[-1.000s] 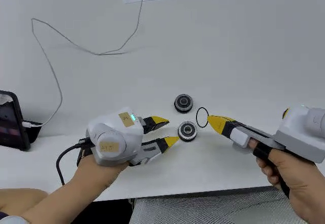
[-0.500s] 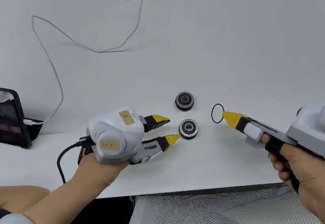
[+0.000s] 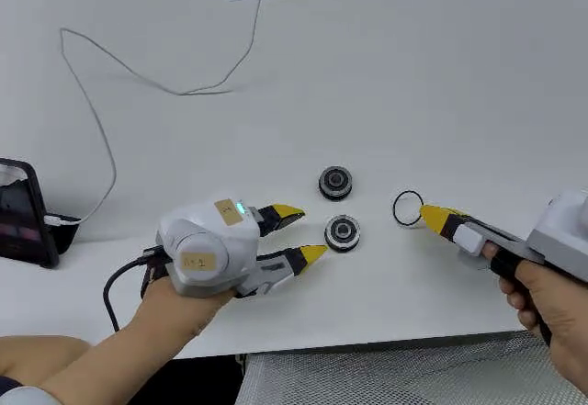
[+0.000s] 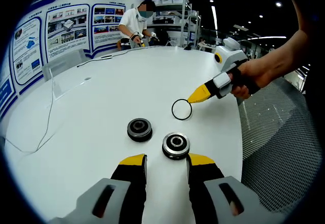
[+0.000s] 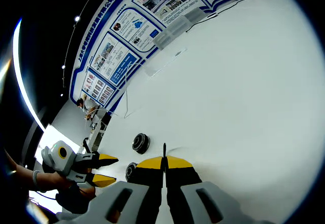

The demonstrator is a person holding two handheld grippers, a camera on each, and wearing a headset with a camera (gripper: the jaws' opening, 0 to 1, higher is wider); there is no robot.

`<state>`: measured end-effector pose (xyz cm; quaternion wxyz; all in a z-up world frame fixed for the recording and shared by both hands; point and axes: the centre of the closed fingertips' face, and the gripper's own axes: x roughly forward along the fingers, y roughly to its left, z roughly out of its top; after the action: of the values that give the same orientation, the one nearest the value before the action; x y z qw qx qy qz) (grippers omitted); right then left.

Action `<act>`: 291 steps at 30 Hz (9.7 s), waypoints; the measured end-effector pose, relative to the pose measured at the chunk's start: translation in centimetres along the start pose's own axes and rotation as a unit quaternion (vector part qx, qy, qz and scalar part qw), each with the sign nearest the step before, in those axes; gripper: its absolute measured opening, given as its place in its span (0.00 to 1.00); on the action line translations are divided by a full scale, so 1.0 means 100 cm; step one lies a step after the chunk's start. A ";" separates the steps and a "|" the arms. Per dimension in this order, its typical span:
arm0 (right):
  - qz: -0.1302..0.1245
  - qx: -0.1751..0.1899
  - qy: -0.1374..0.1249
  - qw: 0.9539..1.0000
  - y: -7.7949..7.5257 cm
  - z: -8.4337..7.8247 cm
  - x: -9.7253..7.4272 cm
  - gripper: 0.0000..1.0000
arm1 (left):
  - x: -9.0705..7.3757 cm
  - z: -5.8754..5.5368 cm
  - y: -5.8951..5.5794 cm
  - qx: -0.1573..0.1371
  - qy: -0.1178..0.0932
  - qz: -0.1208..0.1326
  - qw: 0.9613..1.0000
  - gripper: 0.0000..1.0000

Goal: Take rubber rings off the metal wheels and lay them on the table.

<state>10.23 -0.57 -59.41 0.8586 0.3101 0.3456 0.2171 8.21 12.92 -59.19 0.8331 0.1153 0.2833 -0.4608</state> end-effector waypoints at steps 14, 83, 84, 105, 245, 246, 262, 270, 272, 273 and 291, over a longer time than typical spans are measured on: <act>-0.027 -0.067 0.025 0.997 -0.008 -0.007 -0.001 0.12 | -0.006 -0.005 0.007 -0.006 0.004 0.013 1.000 0.36; 0.074 -0.118 0.080 0.987 0.051 -0.047 0.025 0.15 | 0.033 0.014 -0.019 0.050 0.017 -0.044 0.998 0.16; 0.073 -0.118 0.080 0.987 0.051 -0.047 0.025 0.15 | 0.033 0.013 -0.019 0.052 0.019 -0.044 0.998 0.16; 0.076 -0.114 0.078 0.988 0.052 -0.045 0.029 0.15 | 0.038 0.008 -0.019 0.074 0.032 -0.047 0.996 0.14; 0.085 0.005 0.088 0.992 0.058 -0.051 0.034 0.01 | 0.036 0.007 -0.019 0.054 0.024 -0.039 0.997 0.13; 0.085 0.006 0.088 0.992 0.058 -0.051 0.034 0.01 | 0.035 0.007 -0.019 0.054 0.024 -0.039 0.998 0.13; 0.093 0.008 0.087 0.992 0.062 -0.050 0.035 0.01 | 0.036 0.007 -0.019 0.053 0.024 -0.038 0.998 0.13; 0.100 0.009 0.087 0.991 0.067 -0.049 0.036 0.01 | 0.036 0.007 -0.019 0.053 0.024 -0.039 0.998 0.13; 0.102 0.008 0.087 0.991 0.068 -0.049 0.036 0.01 | 0.036 0.007 -0.018 0.053 0.024 -0.039 0.998 0.13; 0.103 0.008 0.087 0.991 0.069 -0.049 0.036 0.01 | 0.036 0.007 -0.018 0.054 0.024 -0.039 0.998 0.13; 0.117 0.005 0.091 0.989 0.075 -0.050 0.033 0.01 | 0.036 0.007 -0.019 0.055 0.025 -0.038 0.997 0.13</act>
<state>7.61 8.57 -58.63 0.7906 0.3317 0.3847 0.3420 8.35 9.02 -60.52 0.8000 0.1618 0.2822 -0.5042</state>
